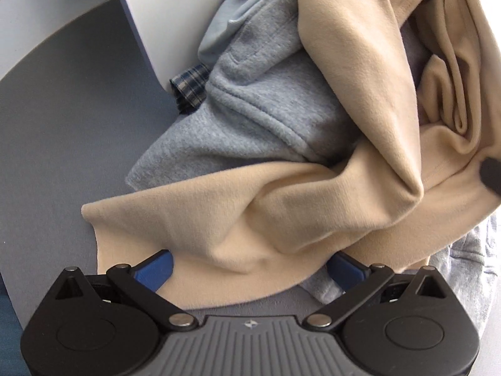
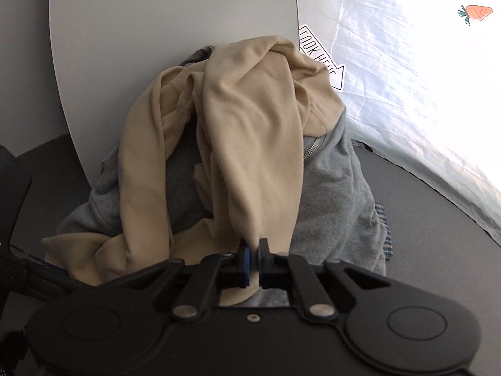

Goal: Fold clothes

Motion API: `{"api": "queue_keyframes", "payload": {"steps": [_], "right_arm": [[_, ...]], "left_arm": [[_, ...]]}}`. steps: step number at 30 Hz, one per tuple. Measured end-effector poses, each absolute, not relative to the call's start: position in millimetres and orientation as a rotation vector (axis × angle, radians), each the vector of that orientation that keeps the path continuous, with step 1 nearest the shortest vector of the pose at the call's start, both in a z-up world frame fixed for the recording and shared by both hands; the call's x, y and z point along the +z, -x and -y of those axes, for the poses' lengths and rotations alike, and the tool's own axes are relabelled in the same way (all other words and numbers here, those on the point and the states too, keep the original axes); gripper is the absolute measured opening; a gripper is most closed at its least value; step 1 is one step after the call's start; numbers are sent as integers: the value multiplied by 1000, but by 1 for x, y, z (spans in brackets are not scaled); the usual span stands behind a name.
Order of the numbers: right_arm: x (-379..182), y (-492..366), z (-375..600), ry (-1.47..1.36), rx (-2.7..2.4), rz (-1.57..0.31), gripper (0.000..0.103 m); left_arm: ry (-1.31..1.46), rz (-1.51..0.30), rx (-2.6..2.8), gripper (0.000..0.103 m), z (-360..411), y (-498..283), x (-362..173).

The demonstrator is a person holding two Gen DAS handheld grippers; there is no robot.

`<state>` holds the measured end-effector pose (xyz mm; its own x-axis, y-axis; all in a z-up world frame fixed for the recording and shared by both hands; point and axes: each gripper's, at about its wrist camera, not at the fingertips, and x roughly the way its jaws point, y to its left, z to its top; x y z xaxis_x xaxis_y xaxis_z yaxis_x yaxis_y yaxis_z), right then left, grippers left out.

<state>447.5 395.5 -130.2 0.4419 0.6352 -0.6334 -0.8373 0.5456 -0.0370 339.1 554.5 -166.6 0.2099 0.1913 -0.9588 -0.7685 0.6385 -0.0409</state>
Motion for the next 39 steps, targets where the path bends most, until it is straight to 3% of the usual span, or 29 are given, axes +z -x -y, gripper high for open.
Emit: {"api": "queue_keyframes", "payload": {"steps": [3,11,20,27,30,35,36,37,39], "right_arm": [[-116,-436,-366,444,862,-519,4],[-76,-411,-208,480,597,-490,4],[-99,-335,44,520,199,-695,4],[-107,-279,168,417,121,-780,5],[-93,-276,177,385,205,-720,15],[-70,-285,188,276,299,-624,25],[-67,-289,191,246,310,-609,31],[-65,-296,193,220,316,-599,31],[-61,-313,197,157,320,-584,31]], "left_arm": [[652,-1135,656,103,-537,-332,-147],[511,-1101,557,103,-459,-326,-104],[440,-1066,397,103,-291,-315,-89],[453,-1065,231,102,-174,-309,-88],[444,-1056,192,102,-138,-305,-86],[356,-1017,132,95,-101,-319,-74],[327,-997,124,89,-96,-325,-70],[291,-976,118,82,-90,-331,-65],[230,-946,109,76,-82,-344,-57]]}}
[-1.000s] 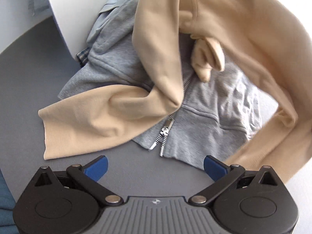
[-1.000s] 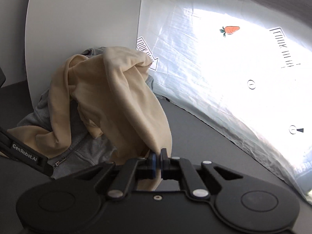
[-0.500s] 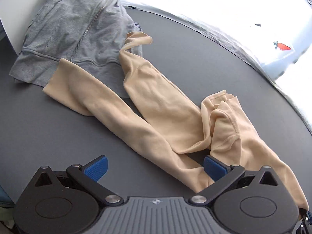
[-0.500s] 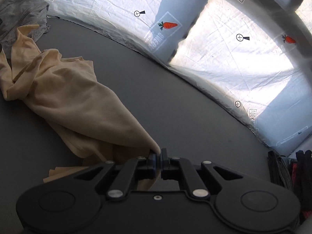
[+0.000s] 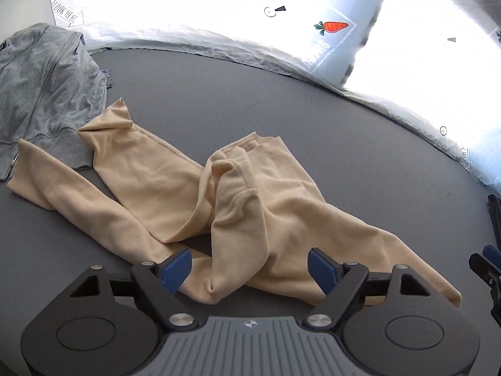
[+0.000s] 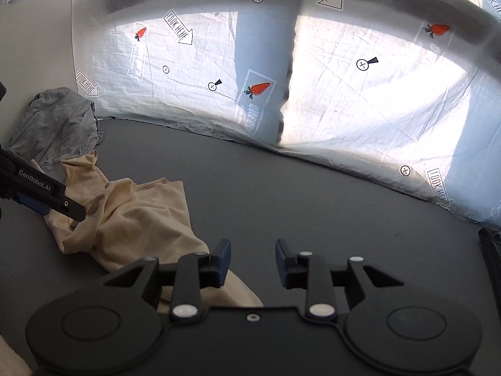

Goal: Fold clothes

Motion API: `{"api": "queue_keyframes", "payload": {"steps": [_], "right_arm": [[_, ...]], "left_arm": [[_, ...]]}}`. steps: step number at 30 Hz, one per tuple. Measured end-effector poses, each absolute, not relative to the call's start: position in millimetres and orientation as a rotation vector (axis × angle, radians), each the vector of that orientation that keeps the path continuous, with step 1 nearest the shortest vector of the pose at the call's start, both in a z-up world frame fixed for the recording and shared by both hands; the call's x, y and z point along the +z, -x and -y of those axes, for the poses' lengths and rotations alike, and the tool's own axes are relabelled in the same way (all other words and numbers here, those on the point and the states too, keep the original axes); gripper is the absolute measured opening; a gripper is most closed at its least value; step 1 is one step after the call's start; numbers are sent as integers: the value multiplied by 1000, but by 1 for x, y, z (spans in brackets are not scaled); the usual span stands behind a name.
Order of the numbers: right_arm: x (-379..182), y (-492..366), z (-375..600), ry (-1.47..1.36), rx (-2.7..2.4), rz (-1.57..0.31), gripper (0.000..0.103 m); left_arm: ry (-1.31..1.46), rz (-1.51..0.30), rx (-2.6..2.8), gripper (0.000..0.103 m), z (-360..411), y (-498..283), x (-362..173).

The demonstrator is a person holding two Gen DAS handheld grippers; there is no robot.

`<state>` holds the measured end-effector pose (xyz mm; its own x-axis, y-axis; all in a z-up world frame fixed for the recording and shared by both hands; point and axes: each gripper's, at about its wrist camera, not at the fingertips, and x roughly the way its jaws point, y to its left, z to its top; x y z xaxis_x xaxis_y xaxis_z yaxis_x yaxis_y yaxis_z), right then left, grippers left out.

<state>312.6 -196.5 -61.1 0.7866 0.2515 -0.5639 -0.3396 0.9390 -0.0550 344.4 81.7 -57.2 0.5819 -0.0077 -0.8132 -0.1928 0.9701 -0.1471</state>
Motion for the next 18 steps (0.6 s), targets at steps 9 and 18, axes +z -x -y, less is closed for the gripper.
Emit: {"api": "queue_keyframes", "payload": {"steps": [9,18], "right_arm": [[-74,-368,200,-108,285,-651,31],[-104,-377,196,-87,233,-750,31]], "left_arm": [[44,-951,41,70,-87,-434,-64],[80,-1067,117,11,-107,-461,-103]]}}
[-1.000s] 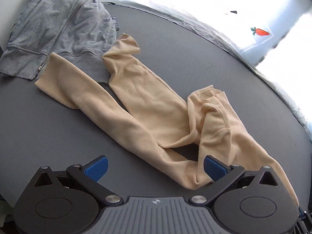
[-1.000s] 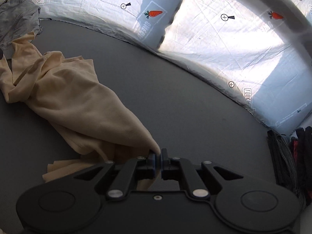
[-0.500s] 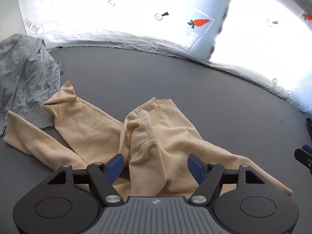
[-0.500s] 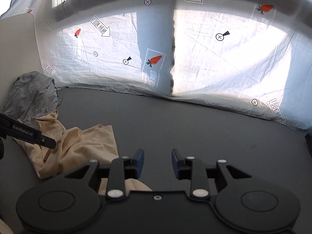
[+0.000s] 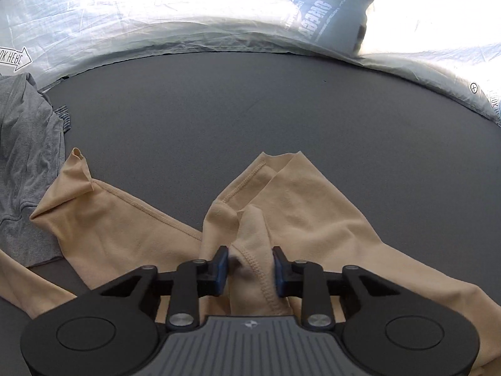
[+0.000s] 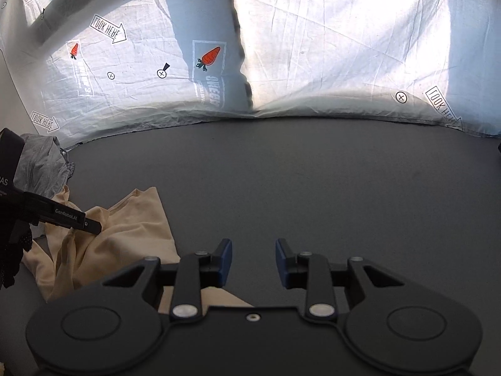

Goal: Fold clothes

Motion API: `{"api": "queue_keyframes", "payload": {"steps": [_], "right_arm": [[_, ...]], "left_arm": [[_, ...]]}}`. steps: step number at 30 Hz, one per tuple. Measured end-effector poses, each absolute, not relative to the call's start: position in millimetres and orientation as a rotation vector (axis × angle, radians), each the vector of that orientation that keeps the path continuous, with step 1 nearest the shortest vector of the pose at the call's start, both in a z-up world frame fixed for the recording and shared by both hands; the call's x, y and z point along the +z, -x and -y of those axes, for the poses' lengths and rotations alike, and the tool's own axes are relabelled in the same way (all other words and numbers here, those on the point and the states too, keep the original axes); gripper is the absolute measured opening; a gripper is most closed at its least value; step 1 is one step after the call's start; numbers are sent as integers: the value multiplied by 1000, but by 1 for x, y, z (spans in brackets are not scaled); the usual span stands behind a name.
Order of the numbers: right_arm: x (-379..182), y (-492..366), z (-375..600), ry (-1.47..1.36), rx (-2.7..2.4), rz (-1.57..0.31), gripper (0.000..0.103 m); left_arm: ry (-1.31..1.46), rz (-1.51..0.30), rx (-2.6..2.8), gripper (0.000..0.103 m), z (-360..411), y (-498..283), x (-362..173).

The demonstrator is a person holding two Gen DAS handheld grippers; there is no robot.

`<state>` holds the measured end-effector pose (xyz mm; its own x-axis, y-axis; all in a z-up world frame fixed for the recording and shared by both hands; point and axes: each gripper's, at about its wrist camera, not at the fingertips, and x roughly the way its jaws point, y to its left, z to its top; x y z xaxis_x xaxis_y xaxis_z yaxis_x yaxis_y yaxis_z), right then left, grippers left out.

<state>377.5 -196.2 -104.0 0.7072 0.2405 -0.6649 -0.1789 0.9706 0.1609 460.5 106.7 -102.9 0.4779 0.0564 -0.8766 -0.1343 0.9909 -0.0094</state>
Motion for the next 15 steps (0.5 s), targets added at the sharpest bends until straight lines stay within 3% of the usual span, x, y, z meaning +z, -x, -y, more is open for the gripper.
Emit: {"api": "queue_keyframes", "payload": {"steps": [7,15], "right_arm": [[-99,-377,174,-34,318,-747,31],[-94,-367,139,44,456,-756,31]], "left_arm": [[263,-1013,359,9,-166,-371,-95],[390,-1161,555,9,-225,-269,-146]]}}
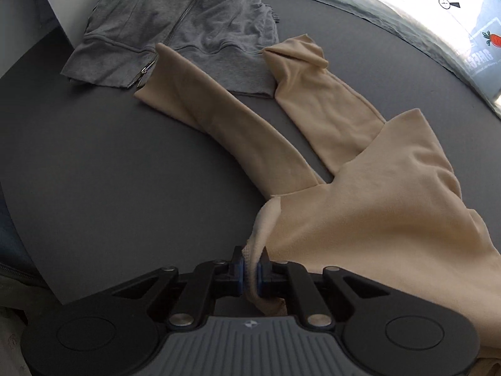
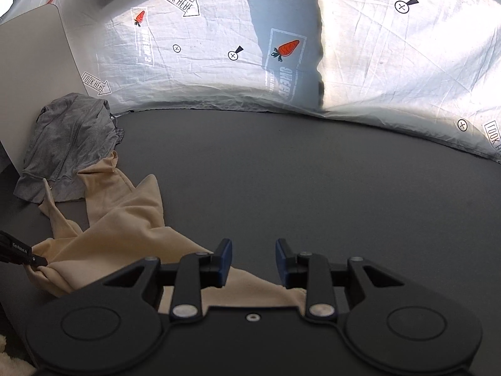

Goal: Fold clothes
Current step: 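Lift the beige top high with both tools and shake it out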

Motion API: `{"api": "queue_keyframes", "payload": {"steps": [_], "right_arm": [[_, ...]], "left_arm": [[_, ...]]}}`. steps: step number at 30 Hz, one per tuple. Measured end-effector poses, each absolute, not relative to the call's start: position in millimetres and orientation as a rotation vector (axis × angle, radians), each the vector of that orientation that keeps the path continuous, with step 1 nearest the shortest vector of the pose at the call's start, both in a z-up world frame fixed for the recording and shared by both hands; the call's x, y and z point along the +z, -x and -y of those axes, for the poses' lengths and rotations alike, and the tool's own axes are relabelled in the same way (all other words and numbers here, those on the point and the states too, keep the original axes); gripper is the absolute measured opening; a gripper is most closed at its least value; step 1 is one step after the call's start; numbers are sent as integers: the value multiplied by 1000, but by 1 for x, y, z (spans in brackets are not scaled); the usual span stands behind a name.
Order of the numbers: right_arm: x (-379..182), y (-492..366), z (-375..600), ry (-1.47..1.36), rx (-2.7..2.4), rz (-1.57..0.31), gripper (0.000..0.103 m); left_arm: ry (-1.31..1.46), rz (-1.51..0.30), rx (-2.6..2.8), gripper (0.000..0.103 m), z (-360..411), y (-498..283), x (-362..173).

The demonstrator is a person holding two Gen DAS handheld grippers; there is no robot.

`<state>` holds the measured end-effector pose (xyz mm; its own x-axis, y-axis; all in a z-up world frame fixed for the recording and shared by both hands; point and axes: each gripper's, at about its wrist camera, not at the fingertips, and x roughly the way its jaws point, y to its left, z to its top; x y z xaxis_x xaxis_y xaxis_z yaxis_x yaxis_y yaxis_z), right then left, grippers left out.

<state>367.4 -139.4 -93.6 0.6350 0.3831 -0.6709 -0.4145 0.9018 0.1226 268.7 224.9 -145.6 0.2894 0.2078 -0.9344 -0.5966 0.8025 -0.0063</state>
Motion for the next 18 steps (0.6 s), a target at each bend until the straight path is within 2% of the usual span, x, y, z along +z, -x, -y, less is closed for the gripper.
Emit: {"api": "queue_keyframes", "payload": {"steps": [7,11,18], "right_arm": [[-91,-397,81,135,619,-745,32],[-97,-433,30,137,739,-773,34],[-140,-507,-62,60,905,-984,48]], "left_arm": [[289,-1174,526,9,-212,-270,-156],[344,-1169,520,11,-221,-269,-160],[471,-1142,519,13,-235,-261,-162]]}}
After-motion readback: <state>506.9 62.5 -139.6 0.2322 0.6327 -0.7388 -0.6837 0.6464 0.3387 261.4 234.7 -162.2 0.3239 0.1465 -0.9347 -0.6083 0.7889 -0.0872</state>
